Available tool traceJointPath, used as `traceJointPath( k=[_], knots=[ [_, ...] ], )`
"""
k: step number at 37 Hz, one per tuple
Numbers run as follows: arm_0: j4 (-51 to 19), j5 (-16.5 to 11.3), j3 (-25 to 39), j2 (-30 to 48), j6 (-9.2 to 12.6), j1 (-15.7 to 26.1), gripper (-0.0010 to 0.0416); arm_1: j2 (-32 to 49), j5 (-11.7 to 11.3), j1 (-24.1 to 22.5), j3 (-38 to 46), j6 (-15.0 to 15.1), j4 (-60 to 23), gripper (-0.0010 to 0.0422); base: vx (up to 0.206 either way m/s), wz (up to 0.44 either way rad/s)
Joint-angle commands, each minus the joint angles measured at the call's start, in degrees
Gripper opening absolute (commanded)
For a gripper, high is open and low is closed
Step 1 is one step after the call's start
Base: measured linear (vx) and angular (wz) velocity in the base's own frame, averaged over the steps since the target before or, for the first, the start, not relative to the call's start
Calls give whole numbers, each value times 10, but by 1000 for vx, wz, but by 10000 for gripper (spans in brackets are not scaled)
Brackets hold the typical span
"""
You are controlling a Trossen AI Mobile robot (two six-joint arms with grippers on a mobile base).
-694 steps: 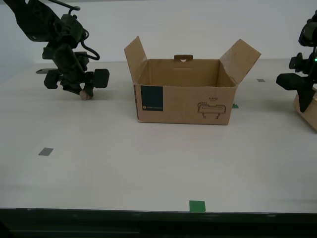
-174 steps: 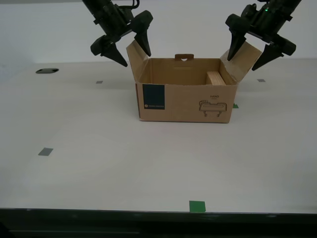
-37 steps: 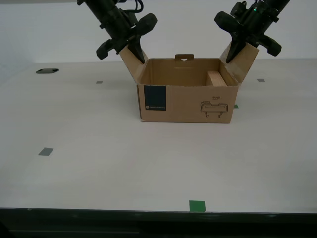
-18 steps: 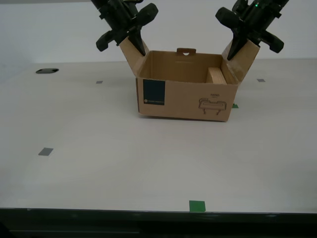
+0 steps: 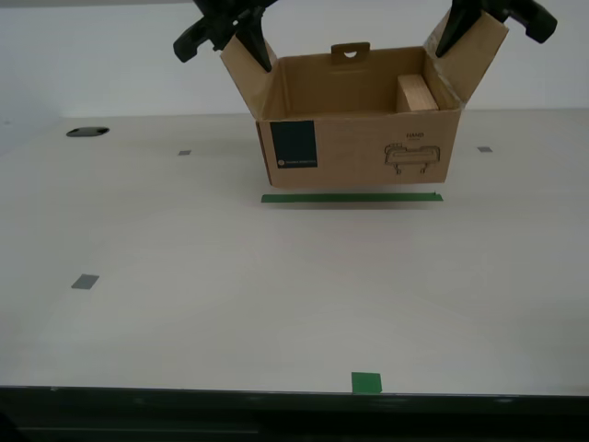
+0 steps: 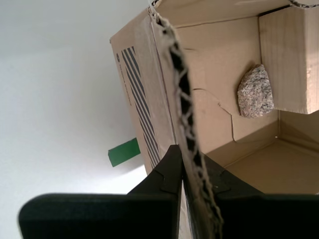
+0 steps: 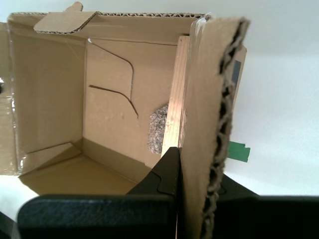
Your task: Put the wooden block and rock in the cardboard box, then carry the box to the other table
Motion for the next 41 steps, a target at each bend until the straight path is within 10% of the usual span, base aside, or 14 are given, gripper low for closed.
traceJointPath(
  k=[1, 41],
  knots=[
    [-9, -2, 1, -21, 4, 0, -1, -17, 4, -4, 0, 3, -10, -2, 0, 0],
    [-13, -2, 3, -118, 10, 2, -1, -111, 3, -47, 0, -26, -20, -2, -44, 3]
  ],
)
